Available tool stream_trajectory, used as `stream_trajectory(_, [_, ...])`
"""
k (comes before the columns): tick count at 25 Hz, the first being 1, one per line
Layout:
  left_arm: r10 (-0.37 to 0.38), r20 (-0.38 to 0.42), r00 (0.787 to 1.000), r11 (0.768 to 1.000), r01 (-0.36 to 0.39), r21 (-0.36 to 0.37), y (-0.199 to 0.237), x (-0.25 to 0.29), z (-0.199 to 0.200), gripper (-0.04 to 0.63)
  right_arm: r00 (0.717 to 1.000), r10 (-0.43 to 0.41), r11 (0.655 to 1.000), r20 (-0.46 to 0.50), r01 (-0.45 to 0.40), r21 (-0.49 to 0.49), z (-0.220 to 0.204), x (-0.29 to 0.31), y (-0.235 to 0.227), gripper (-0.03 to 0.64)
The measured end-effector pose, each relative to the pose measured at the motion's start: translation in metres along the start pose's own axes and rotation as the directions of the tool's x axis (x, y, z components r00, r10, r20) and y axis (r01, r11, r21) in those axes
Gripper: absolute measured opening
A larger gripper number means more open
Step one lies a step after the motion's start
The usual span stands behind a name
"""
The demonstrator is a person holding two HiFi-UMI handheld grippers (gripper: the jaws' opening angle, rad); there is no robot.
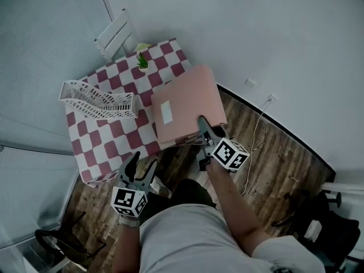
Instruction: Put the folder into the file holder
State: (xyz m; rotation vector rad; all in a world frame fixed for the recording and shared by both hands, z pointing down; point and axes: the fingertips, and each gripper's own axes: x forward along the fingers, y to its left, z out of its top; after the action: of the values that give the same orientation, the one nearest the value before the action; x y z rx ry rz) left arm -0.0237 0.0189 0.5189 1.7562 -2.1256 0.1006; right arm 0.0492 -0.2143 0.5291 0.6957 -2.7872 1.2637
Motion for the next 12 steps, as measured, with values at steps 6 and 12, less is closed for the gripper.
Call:
stream_trajectory(6, [-0.013, 0.049, 0.999, 1.0, 0.013, -0.002, 0.022, -0.004, 0.019, 0.242, 1.0, -0.019, 0.957, -0.018, 0.013, -0.288, 0.012, 0.014, 0.041, 0.282])
stream_trajectory(12, [-0.033, 0.078, 0.996, 0.999, 0.032, 0.009, 0.037, -0.007, 0.033, 0.242, 1.0, 0.021, 0.862, 0.01, -0.013, -0.506, 0.005, 0.024, 0.078, 0.284])
